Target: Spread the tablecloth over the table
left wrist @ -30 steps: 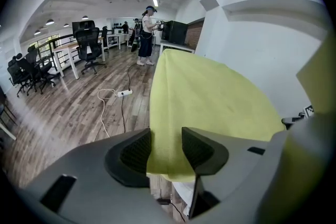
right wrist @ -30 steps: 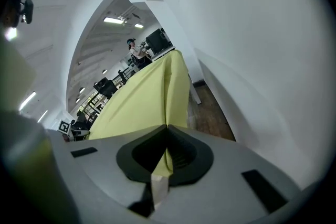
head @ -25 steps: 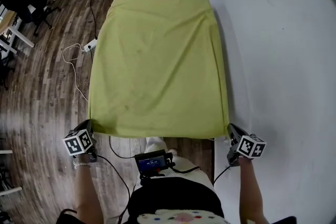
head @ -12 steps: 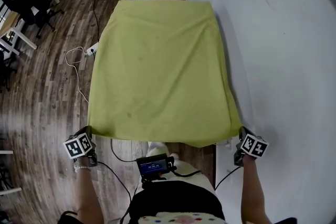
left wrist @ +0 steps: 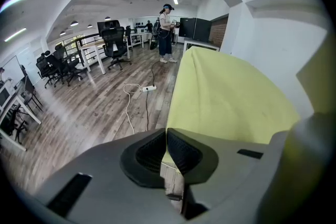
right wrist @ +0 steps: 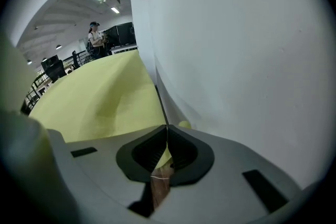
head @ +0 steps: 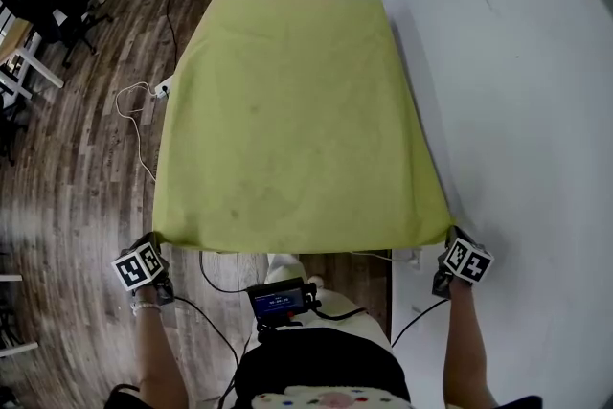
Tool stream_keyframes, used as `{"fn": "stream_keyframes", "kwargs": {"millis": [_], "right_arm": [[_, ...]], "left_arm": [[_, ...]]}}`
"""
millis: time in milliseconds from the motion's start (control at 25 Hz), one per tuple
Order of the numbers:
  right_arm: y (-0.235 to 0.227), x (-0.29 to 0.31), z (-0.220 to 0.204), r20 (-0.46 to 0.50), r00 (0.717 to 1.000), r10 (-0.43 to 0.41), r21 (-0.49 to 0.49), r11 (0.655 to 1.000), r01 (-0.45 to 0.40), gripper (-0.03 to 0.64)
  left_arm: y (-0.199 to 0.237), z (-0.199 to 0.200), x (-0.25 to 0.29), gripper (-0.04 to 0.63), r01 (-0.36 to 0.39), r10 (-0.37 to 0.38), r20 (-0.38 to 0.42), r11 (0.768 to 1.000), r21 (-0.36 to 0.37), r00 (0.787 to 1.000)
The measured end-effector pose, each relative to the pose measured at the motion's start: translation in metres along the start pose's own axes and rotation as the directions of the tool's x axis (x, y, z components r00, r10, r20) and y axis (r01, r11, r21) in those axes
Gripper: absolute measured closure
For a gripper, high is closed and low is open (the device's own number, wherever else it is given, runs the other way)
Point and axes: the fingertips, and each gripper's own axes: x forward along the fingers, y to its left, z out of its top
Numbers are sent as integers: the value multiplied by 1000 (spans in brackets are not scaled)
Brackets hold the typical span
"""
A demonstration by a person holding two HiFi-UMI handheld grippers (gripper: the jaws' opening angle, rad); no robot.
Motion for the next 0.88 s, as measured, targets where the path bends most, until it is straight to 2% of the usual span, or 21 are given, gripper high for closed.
{"fn": "stream_keyframes", "kwargs": {"millis": [80,120,160,240,400,520,640,760,880], "right_arm": [[9,-1,-4,1,999,41,21,999,-41,581],[14,-3,-5,3,998,67,33,997,-67,565],[20,-7,-5,9,996,90,42,995,-90,514],[31,-15,1,41,991,127,32,991,-129,477],[57,-34,27,141,976,164,-63,986,-157,480],[83,-54,48,224,954,200,-158,973,-167,544],[110,-80,67,299,916,266,-235,951,-199,569],[135,-109,82,344,876,338,-285,927,-245,574],[155,-130,91,363,842,399,-313,903,-293,574]], "left_arm": [[1,-1,-1,560,6,-6,0,1000,-5,1000],[1,-2,-4,500,22,-22,0,1000,-18,1000],[1,-3,-8,439,41,-41,6,999,-36,999],[-1,2,-20,401,65,-63,40,996,-59,997],[-12,24,-49,420,65,-57,156,997,-48,986],[-28,44,-72,500,60,-56,251,998,-7,966],[-51,63,-98,567,80,-94,336,995,54,937],[-65,72,-117,572,78,-109,376,992,97,920],[-58,66,-111,571,52,-82,350,994,94,933]]}}
